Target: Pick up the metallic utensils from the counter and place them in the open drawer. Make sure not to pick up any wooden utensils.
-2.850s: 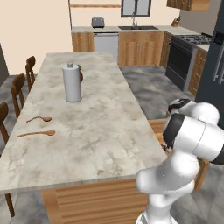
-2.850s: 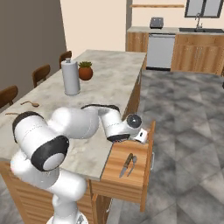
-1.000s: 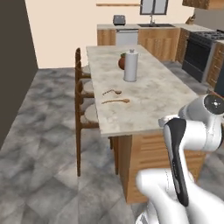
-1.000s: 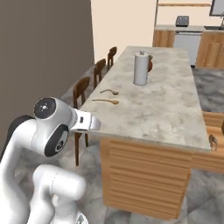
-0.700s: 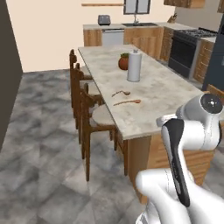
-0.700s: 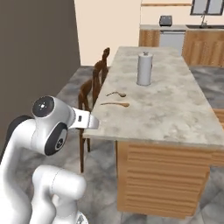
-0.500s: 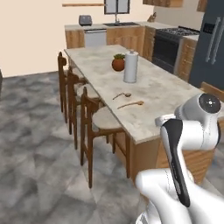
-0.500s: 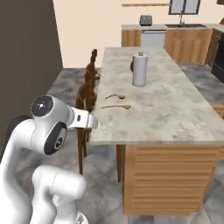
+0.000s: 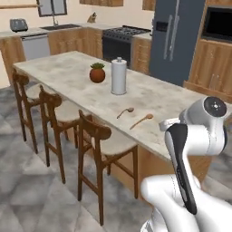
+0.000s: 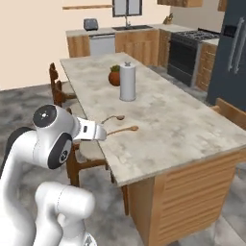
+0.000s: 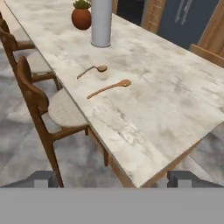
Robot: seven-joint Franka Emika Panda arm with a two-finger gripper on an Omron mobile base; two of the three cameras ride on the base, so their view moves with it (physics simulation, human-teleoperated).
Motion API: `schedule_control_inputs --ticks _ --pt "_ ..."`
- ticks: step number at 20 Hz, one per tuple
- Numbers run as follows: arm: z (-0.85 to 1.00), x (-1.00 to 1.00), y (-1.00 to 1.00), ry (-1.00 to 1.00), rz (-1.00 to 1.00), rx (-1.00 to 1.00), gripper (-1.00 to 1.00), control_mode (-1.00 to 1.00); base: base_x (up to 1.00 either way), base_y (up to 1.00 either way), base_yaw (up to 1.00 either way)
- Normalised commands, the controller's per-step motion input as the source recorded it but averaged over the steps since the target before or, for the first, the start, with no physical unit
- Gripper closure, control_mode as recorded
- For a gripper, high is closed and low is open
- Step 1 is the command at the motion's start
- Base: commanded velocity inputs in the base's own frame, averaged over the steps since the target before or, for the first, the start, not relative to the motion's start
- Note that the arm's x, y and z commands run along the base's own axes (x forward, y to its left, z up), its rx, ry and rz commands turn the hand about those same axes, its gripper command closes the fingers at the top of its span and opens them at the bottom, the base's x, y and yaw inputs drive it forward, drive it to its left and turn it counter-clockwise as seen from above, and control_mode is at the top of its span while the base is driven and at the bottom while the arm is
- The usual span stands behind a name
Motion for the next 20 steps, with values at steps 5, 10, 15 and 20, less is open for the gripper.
schedule_control_inputs --ticks 5,10,15,20 --pt "0.00 0.00 0.00 0.00 0.00 0.00 -1.00 1.00 0.30 1.00 -0.64" --pt "0.00 0.00 0.00 0.00 0.00 0.00 -1.00 1.00 0.23 0.99 -0.64" --pt "-0.01 0.19 0.18 0.02 -0.08 0.00 -1.00 -1.00 0.37 0.75 -0.44" --pt "0.00 1.00 0.84 0.24 -0.34 0.00 -1.00 -1.00 0.00 0.00 0.00"
